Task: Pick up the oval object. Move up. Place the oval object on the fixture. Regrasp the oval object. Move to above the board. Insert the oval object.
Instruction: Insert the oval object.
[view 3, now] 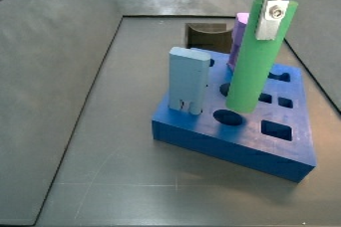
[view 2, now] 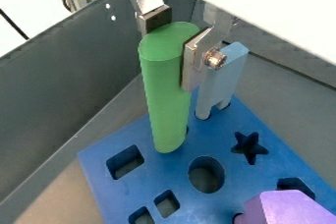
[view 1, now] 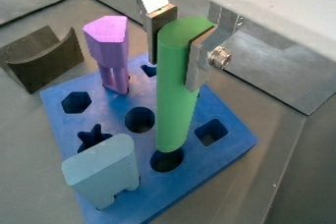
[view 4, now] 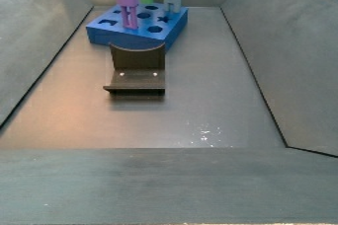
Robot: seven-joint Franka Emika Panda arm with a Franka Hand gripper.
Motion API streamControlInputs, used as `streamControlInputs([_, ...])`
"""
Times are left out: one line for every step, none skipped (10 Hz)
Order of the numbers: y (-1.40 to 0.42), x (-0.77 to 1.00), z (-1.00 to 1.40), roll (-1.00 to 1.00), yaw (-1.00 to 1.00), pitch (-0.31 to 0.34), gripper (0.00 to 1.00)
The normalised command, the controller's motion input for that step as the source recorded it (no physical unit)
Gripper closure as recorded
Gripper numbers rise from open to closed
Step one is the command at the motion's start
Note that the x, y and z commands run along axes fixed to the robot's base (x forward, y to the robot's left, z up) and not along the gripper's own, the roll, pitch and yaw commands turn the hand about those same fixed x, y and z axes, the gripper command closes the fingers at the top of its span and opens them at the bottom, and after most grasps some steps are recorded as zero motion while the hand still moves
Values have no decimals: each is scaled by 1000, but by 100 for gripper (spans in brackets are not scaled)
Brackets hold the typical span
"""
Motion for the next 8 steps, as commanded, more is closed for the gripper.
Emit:
streamControlInputs([-71, -189, -406, 0, -9, 1, 100])
streamControlInputs([-174, -206, -434, 0, -106, 0, 100])
streamControlInputs([-74, -186, -320, 0, -54, 0, 100])
streamControlInputs([-83, -66, -409, 0, -83, 0, 100])
streamControlInputs([-123, -40, -380, 0, -360, 0, 100])
streamControlInputs([0, -206, -451, 0, -580, 0, 100])
streamControlInputs([197, -323, -537, -17, -451, 0, 100])
streamControlInputs([180, -140, -471, -39, -249, 0, 100])
